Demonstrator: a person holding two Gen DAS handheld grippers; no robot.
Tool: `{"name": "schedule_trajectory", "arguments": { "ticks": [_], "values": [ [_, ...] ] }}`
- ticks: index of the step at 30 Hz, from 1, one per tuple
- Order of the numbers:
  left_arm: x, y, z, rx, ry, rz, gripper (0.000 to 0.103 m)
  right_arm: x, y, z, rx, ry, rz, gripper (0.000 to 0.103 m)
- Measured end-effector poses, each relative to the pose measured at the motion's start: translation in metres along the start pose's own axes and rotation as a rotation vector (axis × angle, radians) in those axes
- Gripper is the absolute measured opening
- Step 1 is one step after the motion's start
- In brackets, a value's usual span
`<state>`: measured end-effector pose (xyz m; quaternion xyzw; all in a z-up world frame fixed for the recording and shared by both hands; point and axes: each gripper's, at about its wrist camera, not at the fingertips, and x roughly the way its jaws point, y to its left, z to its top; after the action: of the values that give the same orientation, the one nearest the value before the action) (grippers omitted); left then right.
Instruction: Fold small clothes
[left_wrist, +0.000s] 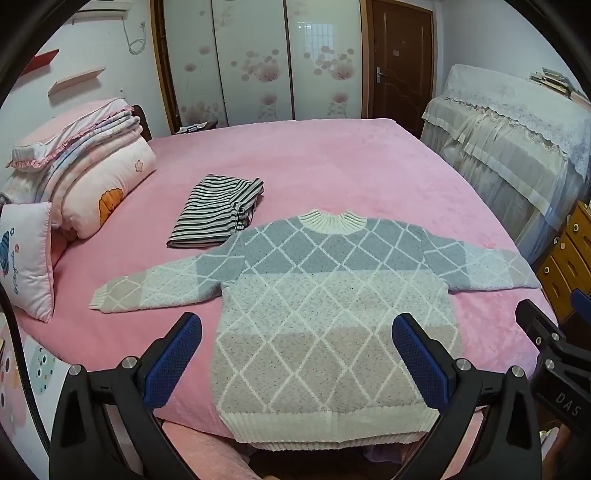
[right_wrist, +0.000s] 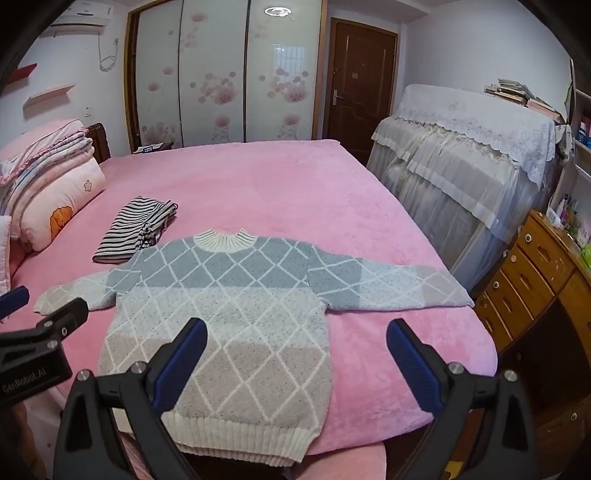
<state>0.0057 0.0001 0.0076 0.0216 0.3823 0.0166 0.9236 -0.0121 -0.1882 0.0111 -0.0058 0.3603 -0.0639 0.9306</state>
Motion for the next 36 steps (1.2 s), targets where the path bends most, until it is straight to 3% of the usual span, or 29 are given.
{"name": "schedule_trajectory", "arguments": {
  "ticks": [13,36],
  "values": [
    [0.002,0.003,0.002,-0.027,0.036,-0.027,0.102,-0.003,-0.007,0.001,0.010,-0.032,-0.053,0.098],
    [0.002,-0.013,-0.001,-0.031,0.060,-0.100,0.102,-0.014,-0.011,-0.005,-0.022,-0.067,0.026,0.098]
  ]
}}
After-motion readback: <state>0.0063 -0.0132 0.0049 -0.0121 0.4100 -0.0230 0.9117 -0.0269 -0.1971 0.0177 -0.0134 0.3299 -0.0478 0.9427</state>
